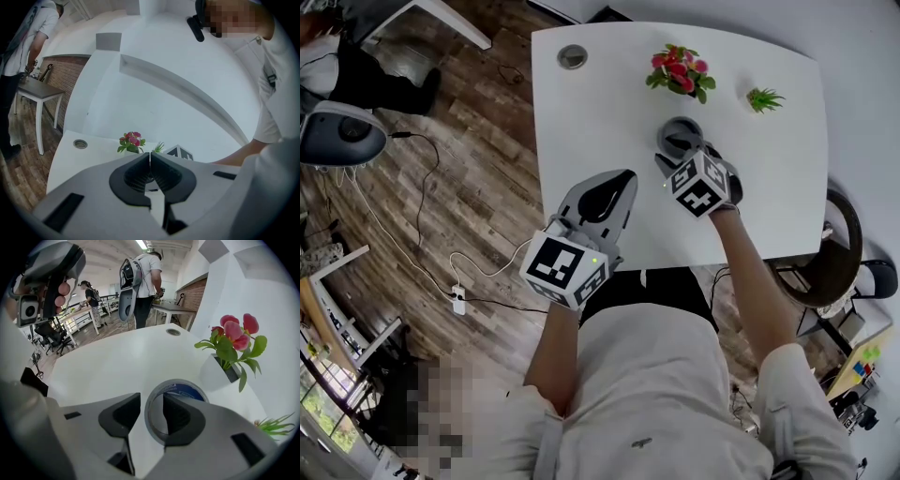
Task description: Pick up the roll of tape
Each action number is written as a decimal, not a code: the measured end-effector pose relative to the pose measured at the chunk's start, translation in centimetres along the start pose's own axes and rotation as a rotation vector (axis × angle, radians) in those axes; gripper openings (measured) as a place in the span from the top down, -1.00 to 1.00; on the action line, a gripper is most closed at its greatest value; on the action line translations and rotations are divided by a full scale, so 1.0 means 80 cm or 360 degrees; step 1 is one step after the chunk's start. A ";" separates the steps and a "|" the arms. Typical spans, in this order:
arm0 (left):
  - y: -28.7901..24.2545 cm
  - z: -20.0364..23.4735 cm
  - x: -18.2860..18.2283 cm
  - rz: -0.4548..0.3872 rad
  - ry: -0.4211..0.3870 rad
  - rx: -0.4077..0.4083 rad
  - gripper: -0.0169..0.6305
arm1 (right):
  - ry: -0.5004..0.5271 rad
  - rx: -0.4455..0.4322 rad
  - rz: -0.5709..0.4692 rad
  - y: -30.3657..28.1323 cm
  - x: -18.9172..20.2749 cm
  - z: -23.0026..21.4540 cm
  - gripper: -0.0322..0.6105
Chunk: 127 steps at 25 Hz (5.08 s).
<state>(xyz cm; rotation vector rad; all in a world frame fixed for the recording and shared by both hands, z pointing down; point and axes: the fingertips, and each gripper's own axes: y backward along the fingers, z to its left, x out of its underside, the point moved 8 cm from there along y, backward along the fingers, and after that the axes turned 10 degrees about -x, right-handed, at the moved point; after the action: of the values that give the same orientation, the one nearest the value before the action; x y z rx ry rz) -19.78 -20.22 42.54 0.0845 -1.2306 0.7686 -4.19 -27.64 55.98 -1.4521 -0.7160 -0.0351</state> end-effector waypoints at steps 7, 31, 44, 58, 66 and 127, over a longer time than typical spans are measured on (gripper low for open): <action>-0.001 0.000 0.005 -0.0001 0.0022 -0.0003 0.88 | 0.0039 0.0037 0.0074 -0.004 0.001 -0.002 0.50; 0.003 -0.004 0.021 0.0028 0.0067 -0.0007 0.88 | 0.0129 -0.0014 0.0089 -0.003 0.002 0.000 0.61; -0.003 -0.022 0.016 0.0030 0.0031 -0.0030 0.88 | 0.0101 -0.0018 -0.0044 0.004 0.011 0.000 0.63; 0.023 -0.047 0.023 0.0013 0.0023 -0.0128 0.88 | 0.0179 0.0000 -0.0079 0.010 0.022 0.022 0.75; 0.042 -0.070 0.028 -0.0023 0.0011 -0.0183 0.88 | 0.0255 0.0030 -0.0122 0.033 0.024 0.041 0.75; 0.133 -0.303 0.020 -0.0347 -0.0296 -0.0333 0.88 | 0.0235 0.0105 -0.1198 0.406 0.126 0.188 0.75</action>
<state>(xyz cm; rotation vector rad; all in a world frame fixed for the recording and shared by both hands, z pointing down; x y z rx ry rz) -5.92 -0.53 31.50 0.1186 -1.4453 0.4471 11.71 -4.97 31.15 -1.0356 -1.0922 -0.6834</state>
